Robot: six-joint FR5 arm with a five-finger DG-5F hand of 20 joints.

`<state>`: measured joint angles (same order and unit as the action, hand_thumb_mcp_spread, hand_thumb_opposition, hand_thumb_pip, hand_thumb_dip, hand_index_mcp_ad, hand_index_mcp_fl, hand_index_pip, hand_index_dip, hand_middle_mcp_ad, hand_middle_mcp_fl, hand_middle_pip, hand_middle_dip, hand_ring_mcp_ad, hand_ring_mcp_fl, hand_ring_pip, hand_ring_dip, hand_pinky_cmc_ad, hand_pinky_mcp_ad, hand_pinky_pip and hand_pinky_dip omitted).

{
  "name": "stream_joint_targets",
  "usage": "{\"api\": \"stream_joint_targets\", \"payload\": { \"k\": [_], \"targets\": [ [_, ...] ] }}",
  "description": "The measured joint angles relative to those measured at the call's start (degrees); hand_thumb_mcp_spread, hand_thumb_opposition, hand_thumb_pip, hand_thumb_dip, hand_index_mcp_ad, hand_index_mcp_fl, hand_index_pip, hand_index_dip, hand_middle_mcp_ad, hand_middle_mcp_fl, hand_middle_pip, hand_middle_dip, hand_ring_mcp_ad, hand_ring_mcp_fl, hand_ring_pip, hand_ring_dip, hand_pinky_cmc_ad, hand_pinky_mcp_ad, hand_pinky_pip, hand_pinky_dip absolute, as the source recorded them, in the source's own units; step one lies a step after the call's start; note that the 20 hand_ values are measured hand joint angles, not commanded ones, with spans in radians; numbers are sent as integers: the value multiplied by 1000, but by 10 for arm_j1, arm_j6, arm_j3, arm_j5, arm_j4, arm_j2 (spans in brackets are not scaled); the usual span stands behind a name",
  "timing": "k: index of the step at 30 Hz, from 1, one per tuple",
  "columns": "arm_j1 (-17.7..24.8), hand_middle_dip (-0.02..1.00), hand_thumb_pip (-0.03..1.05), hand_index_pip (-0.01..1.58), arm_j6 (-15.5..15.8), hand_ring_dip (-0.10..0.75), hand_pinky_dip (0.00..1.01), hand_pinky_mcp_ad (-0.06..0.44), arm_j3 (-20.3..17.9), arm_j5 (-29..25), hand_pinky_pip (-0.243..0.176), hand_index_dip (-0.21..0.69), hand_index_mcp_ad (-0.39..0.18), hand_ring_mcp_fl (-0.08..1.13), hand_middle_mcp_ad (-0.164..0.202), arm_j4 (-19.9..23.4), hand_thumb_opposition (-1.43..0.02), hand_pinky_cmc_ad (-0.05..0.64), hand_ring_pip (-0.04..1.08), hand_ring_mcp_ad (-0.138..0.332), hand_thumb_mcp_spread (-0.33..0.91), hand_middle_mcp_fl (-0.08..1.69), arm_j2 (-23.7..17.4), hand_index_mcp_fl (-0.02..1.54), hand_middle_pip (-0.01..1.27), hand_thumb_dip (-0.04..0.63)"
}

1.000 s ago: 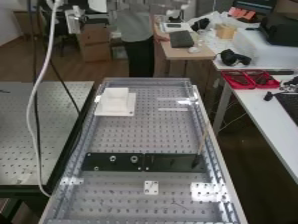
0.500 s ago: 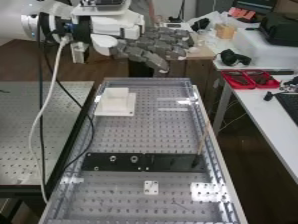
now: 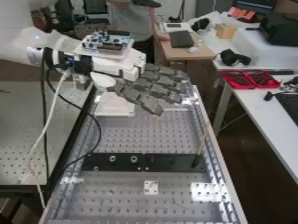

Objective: Grab the paper clip and place it in the clear container

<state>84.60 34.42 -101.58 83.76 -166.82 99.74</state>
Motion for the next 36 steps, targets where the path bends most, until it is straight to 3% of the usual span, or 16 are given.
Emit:
{"api": "stream_joint_targets", "payload": {
  "k": [10,17,30,36],
  "targets": [
    [-27,141,541,106,-1,80,394,230,-15,-20,-75,-30,-40,0,93,22,-709,278,91,145,278,5,32,26,124,131],
    [-55,143,586,278,8,80,394,230,-18,-1,-75,-35,-40,-2,94,34,-709,278,93,148,291,3,49,54,120,157],
    [-139,143,632,787,37,80,386,232,0,126,-75,-35,-73,-2,91,37,-745,274,101,150,337,44,86,185,122,190],
    [-178,143,641,977,53,80,372,232,22,206,-75,-35,-73,-2,94,44,-754,278,94,150,349,47,121,187,122,206]
  ]
}}
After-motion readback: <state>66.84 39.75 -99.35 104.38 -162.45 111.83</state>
